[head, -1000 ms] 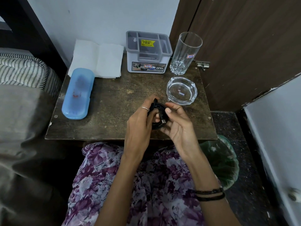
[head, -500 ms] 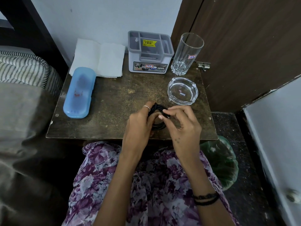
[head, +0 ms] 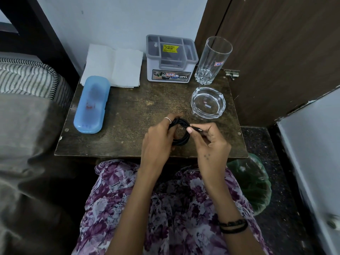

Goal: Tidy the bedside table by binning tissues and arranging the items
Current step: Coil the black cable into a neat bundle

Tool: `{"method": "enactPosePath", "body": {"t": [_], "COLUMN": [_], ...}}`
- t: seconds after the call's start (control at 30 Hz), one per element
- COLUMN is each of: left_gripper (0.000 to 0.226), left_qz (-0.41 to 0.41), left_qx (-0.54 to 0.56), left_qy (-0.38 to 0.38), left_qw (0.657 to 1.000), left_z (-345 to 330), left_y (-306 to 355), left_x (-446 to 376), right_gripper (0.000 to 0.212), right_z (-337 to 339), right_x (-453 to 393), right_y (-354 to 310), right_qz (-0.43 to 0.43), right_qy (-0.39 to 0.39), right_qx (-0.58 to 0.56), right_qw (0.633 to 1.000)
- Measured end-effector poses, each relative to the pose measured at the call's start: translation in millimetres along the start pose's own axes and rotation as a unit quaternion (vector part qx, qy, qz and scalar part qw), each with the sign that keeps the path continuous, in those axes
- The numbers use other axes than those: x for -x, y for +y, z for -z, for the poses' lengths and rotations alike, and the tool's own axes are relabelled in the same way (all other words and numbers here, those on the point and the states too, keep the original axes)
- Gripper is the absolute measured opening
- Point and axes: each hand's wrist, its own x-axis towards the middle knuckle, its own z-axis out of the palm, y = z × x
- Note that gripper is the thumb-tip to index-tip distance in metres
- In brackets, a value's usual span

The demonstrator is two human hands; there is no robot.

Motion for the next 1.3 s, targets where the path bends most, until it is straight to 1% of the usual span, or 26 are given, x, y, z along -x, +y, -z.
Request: {"method": "enactPosePath", "body": {"t": [0.1,0.17,0.2,0.3,0.4,0.5,0.63,0.73,0.8,0.93,1.0,1.07,1.17,1.23,1.3], "left_gripper": [0.027,0.029,0.030,0.036,0.035,0.030,0.028,0.035,0.038,0.039,0.037,0.035,0.032,0.030,0.031], "left_qz": [0.061,0.070,0.062,0.032,0.037,0.035,0.021,0.010,0.010,0.017,0.024,0.022,-0.012,-0.025,-0.009], "left_qx": [0.044,0.084,0.098,0.059,0.033,0.027,0.007,-0.033,-0.041,-0.066,-0.087,-0.089,-0.091,-0.129,-0.181], "left_qy": [-0.027,-0.019,-0.010,0.009,0.027,0.064,0.113,0.157,0.181,0.220,0.236,0.253,0.288,0.310,0.303], "left_qw": [0.997,0.994,0.993,0.998,0.998,0.997,0.993,0.987,0.983,0.973,0.967,0.963,0.953,0.942,0.936], "left_z": [-2,3,7,15,12,7,8,13,18,29,35,42,61,82,105], "left_y": [-8,-12,-14,-17,-19,-20,-25,-28,-29,-37,-41,-42,-37,-34,-40], "left_x": [-5,-8,-10,-12,-10,-8,-8,-8,-10,-20,-25,-30,-47,-67,-93], "right_gripper": [0.008,0.008,0.008,0.011,0.015,0.020,0.023,0.024,0.025,0.028,0.031,0.030,0.025,0.023,0.019], "right_z": [-6,-11,-13,-18,-23,-28,-41,-57,-69,-89,-96,-102,-117,-132,-152], "right_x": [-2,-3,-4,-9,-9,-9,-20,-29,-35,-51,-59,-70,-91,-106,-118], "right_y": [8,14,18,27,29,28,25,21,17,3,-4,-10,-21,-28,-31], "right_qz": [-0.030,-0.036,-0.045,-0.077,-0.084,-0.074,-0.086,-0.070,-0.047,-0.015,-0.001,0.012,0.033,0.034,0.031], "right_qy": [0.007,0.021,0.031,0.044,0.026,0.008,-0.023,-0.072,-0.109,-0.182,-0.206,-0.204,-0.168,-0.163,-0.185], "right_qx": [0.004,0.010,0.006,-0.003,-0.003,0.009,0.016,0.038,0.049,0.063,0.071,0.086,0.104,0.112,0.133], "right_qw": [1.000,0.999,0.998,0.996,0.996,0.997,0.996,0.994,0.992,0.981,0.976,0.975,0.980,0.980,0.973]}}
